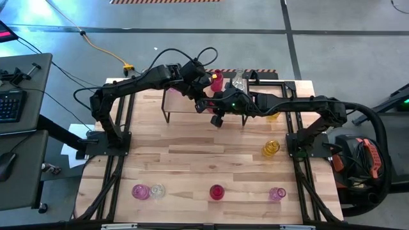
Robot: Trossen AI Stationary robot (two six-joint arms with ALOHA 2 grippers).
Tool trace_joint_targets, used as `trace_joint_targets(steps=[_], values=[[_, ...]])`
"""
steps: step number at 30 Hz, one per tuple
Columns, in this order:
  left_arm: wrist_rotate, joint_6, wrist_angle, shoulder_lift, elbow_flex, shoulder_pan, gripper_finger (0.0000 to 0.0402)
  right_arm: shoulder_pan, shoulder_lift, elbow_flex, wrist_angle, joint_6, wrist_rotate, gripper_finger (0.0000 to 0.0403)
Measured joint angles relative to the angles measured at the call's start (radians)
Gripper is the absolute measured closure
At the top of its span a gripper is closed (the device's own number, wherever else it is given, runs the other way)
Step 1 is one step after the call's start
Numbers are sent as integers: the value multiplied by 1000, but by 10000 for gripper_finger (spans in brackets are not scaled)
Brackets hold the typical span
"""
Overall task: Sort vases onto shelf
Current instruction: Put the top red vase on the shelf and align it with the other red vase
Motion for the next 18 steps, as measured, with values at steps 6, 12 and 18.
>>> trace_joint_targets(steps=[6, 12, 18], values=[[-4, 1, 10, 0, 0, 0, 358, 0, 4, 0, 6, 33, 22, 283], [-4, 1, 23, 0, 0, 0, 358, -1, 4, 0, 8, 29, 29, 279], [-4, -2, 25, 0, 0, 0, 358, -1, 5, 0, 8, 28, 39, 278]])
